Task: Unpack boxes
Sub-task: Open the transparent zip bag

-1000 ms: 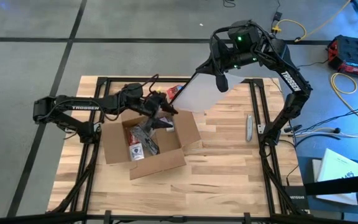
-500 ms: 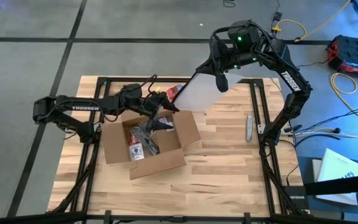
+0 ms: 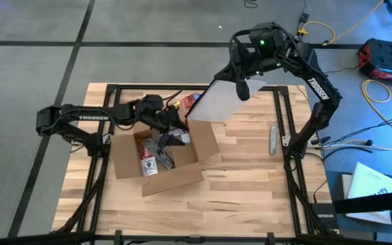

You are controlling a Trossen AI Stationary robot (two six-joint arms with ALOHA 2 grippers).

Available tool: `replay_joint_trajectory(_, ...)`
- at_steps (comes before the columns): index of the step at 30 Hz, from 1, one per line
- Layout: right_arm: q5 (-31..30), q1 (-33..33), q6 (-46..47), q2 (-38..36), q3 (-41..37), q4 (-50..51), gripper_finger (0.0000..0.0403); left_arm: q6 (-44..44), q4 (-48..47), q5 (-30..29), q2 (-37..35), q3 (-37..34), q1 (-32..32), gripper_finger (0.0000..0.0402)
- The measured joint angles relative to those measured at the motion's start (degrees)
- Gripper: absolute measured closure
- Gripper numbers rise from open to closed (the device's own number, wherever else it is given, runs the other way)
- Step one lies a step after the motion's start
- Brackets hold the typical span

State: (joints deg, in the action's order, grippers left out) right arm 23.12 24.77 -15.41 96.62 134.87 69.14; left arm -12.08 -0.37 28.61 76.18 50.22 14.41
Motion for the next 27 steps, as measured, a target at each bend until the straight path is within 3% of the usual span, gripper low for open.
replay_joint_trajectory(6,-0.01,0.0,0.16,0.02,0.0,0.0,0.0403,5.52,-6.44,-7.17,0.0,0.0,2.3,0.0003)
replay_joint_trajectory(12,0.49,0.0,2.77,0.02,0.0,1.61,0.0403,13.49,-6.58,-13.65,-0.22,0.47,3.21,0.0006)
replay_joint_trajectory(14,0.49,0.0,2.81,0.02,0.0,3.21,0.0403,17.88,-7.66,-20.57,-0.91,1.4,3.14,0.0006)
replay_joint_trajectory(17,0.65,0.0,2.97,0.02,0.0,5.36,0.0403,26.66,-9.9,-37.12,-2.74,3.36,1.99,0.0007)
replay_joint_trajectory(21,1.63,0.0,4.26,0.02,0.0,8.06,0.0403,37.3,-9.72,-47.66,-5.04,5.99,1.6,0.0007)
replay_joint_trajectory(24,1.26,0.0,5.18,0.02,0.0,11.08,0.0403,37.25,-8.82,-47.66,-6.84,8.26,1.53,0.0007)
replay_joint_trajectory(27,-1.08,0.0,5.6,0.02,-0.01,15.24,0.0403,30.62,-7.01,-46.05,-7.91,8.83,1.45,0.0007)
